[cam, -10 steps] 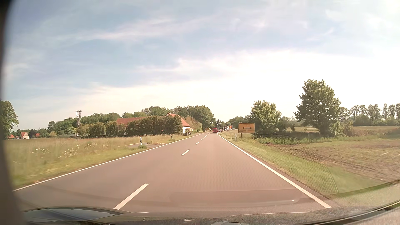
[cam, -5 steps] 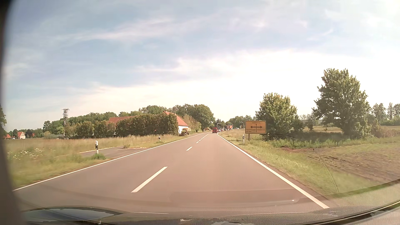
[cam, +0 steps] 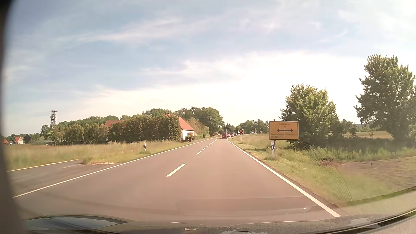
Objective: Follow the waypoints while adhering to traffic rules and regulations
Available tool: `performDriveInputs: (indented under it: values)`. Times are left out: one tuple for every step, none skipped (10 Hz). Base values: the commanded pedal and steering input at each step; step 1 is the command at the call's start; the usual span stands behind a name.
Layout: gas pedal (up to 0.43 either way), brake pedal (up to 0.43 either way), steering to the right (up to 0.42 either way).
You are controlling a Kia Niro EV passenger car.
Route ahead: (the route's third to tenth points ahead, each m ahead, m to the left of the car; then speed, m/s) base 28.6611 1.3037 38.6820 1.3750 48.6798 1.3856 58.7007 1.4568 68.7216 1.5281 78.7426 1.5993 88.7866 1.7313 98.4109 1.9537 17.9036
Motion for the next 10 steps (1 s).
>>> performDriveInputs:
  values:
    - [0.000,0.134,-0.007]
    - [0.000,0.152,-0.007]
    - [0.000,0.171,-0.007]
    - [0.000,0.183,-0.006]
    - [0.000,0.189,-0.005]
    - [0.000,0.189,-0.004]
    - [0.000,0.189,-0.003]
    - [0.000,0.189,-0.002]
    - [0.000,0.195,-0.002]
    - [0.000,0.195,-0.002]
